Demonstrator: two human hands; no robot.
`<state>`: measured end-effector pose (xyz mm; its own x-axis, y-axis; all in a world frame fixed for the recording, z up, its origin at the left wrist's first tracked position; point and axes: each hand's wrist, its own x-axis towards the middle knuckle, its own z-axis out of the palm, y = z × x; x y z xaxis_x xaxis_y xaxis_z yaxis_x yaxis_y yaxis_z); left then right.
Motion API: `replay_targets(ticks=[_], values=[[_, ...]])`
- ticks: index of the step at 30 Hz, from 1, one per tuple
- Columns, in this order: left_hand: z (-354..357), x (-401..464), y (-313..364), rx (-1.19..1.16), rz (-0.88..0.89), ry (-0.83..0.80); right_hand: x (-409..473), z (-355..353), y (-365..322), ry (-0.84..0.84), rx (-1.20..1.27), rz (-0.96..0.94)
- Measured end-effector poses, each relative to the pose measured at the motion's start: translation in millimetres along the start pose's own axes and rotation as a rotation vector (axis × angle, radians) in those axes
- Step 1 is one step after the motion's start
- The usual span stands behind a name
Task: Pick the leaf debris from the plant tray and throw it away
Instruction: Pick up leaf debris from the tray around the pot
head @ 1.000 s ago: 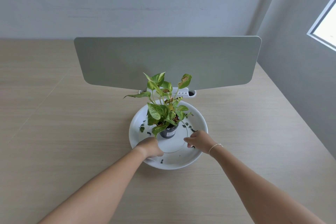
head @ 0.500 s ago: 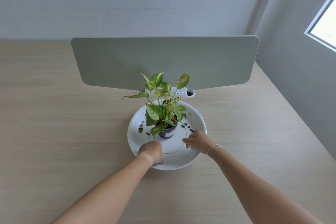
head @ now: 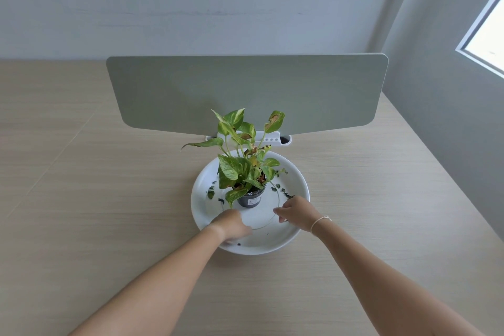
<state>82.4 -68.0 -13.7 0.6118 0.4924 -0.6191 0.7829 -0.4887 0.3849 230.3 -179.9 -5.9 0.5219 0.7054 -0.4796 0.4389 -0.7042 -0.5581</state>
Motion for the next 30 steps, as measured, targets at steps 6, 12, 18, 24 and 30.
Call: replay_targets(ticks=[6,12,18,24,30], values=[[-10,-3,-10,-0.807,-0.152,-0.141,-1,0,-1,-0.004,0.002,0.0],[-4,-4,-16,-1.188,-0.17,-0.118,-2,-1,-1,-0.012,-0.001,-0.01],[-2,-3,-14,-1.117,-0.182,-0.074,-1,-1,-1,-0.012,-0.008,-0.013],[-8,-2,-9,-0.677,-0.213,-0.025,-1,0,-1,-0.01,-0.005,-0.008],[-6,-2,-3,-0.22,-0.081,-0.011,-1,-1,-1,-0.003,0.016,-0.014]])
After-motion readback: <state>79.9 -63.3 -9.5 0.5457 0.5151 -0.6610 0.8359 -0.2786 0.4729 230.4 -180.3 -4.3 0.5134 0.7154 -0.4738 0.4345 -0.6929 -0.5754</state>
